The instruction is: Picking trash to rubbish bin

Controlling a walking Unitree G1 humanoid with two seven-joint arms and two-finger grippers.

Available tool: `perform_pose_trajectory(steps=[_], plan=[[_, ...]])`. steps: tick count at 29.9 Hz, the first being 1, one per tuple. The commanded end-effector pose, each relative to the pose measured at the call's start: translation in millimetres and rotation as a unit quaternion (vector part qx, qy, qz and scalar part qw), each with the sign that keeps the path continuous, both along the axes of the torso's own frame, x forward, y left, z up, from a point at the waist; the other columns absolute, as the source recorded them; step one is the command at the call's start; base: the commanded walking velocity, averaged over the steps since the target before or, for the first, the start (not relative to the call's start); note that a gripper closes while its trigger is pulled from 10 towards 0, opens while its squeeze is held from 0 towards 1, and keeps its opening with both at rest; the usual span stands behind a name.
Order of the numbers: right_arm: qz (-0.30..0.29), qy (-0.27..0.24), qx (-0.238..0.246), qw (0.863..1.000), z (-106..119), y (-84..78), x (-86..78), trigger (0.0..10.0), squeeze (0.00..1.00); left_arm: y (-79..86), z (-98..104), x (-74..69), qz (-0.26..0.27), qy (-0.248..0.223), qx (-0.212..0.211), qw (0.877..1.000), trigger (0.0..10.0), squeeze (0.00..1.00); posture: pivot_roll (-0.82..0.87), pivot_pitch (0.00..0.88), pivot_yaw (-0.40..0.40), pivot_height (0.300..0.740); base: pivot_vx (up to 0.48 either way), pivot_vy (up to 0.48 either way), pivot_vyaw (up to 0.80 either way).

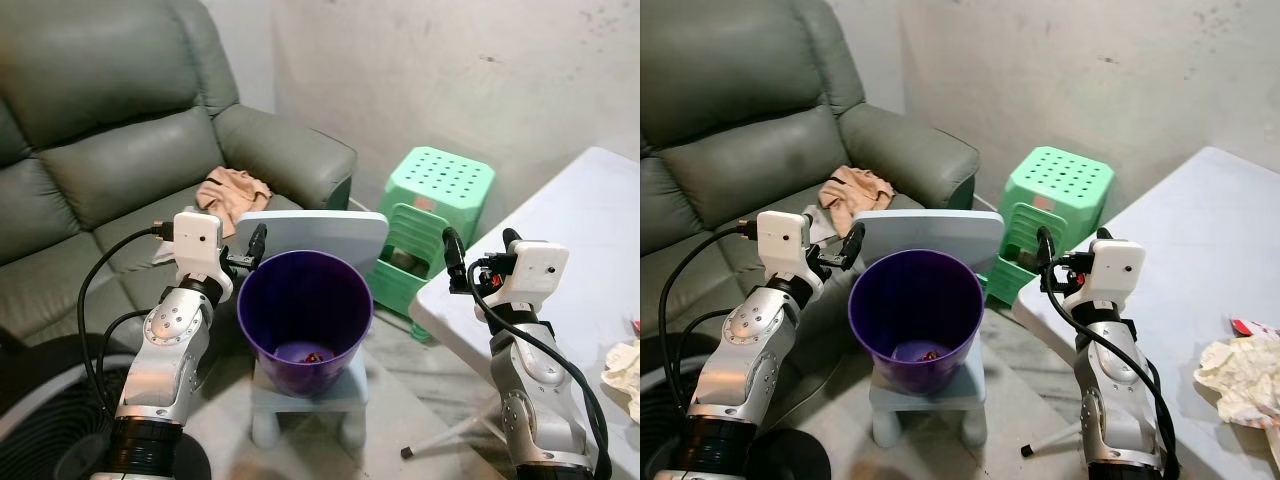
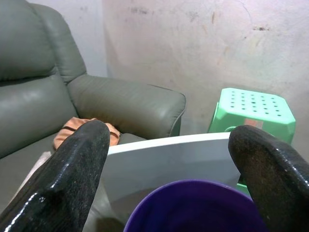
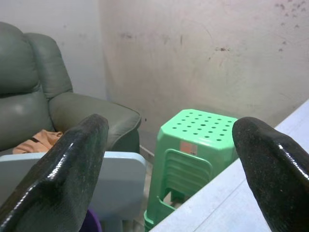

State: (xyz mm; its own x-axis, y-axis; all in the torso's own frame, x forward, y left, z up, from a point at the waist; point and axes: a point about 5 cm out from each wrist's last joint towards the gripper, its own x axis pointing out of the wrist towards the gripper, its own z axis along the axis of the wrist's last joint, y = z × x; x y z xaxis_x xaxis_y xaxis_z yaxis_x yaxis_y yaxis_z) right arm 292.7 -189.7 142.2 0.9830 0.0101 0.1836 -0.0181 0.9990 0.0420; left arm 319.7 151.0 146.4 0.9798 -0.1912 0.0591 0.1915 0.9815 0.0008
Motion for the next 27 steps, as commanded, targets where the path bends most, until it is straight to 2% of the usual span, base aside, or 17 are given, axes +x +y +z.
perform_pose_trajectory(steps=[1,19,23,27], plan=[[-0.003,0.001,-0.006,1.000,1.1,-0.6,-1.5,10.0,0.00,-5.8,8.7,1.3,-0.015,-0.020,0.008,1.000,10.0,0.00,0.01,0.000,-0.016,0.740,0.000,0.000,-0.77],[-0.005,0.010,-0.009,1.000,-3.5,-0.1,-4.4,10.0,0.00,-12.9,12.6,-1.3,-0.043,-0.034,0.004,0.998,10.0,0.00,0.01,0.000,-0.014,0.740,0.000,0.000,-0.77],[-0.004,0.012,-0.009,1.000,-4.2,0.3,-5.1,10.0,0.00,-13.4,14.5,-2.3,-0.045,-0.040,-0.002,0.998,10.0,0.00,0.01,0.000,-0.019,0.740,0.000,-0.480,-0.77],[-0.003,0.015,-0.010,1.000,-5.4,-0.6,-5.4,10.0,0.00,-10.8,11.1,-0.2,-0.026,-0.021,-0.021,0.999,10.0,0.00,0.01,0.000,-0.021,0.740,0.000,0.000,-0.77]])
